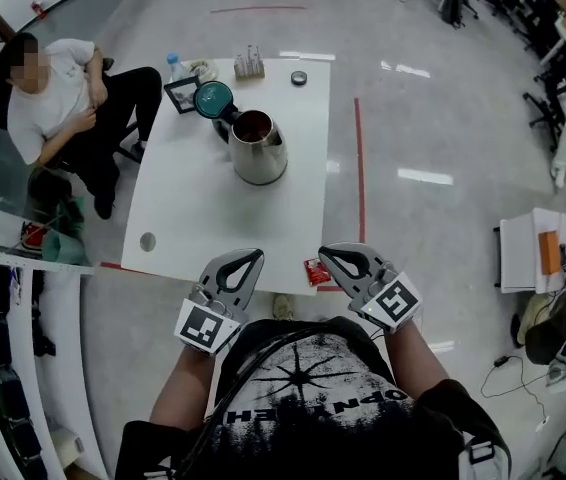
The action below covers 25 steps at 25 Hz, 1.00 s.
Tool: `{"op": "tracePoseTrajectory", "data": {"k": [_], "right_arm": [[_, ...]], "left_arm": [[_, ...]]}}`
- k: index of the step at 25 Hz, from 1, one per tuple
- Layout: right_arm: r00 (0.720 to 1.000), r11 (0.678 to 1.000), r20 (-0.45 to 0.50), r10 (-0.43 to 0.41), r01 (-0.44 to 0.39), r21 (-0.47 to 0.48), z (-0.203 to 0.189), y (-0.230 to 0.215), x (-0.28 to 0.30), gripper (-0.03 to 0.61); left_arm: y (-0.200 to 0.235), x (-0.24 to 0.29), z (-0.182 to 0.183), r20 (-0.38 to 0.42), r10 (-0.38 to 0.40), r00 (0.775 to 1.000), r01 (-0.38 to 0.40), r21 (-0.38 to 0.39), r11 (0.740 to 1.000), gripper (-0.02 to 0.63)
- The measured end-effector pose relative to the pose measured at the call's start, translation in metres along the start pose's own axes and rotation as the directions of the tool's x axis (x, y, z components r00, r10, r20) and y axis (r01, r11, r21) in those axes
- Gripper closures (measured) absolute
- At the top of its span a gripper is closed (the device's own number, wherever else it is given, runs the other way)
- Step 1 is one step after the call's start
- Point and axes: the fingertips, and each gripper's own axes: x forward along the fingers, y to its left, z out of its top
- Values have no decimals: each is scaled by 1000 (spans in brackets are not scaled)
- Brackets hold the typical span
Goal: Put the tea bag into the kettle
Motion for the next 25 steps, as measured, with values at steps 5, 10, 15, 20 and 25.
{"op": "tracePoseTrajectory", "data": {"k": [5,10,15,20,25], "right_arm": [[998,999,-53,-34,36,27,-16,-12,-4,568],[990,997,-137,-24,33,63,-51,-13,-13,568],[971,988,-234,-54,85,126,-96,-14,-28,566],[950,976,-302,-76,132,172,-128,-17,-42,520],[934,956,-352,-56,151,250,-163,-18,-43,458]], "left_arm": [[-4,18,-3,-14,-55,998,55,-16,998,606],[-16,35,-1,-21,-94,995,93,-11,996,606],[-27,47,-6,-42,-106,993,105,-32,994,606],[-43,58,-15,-69,-136,988,135,-21,991,606],[-51,63,-27,-99,-152,983,152,-8,988,606]]}}
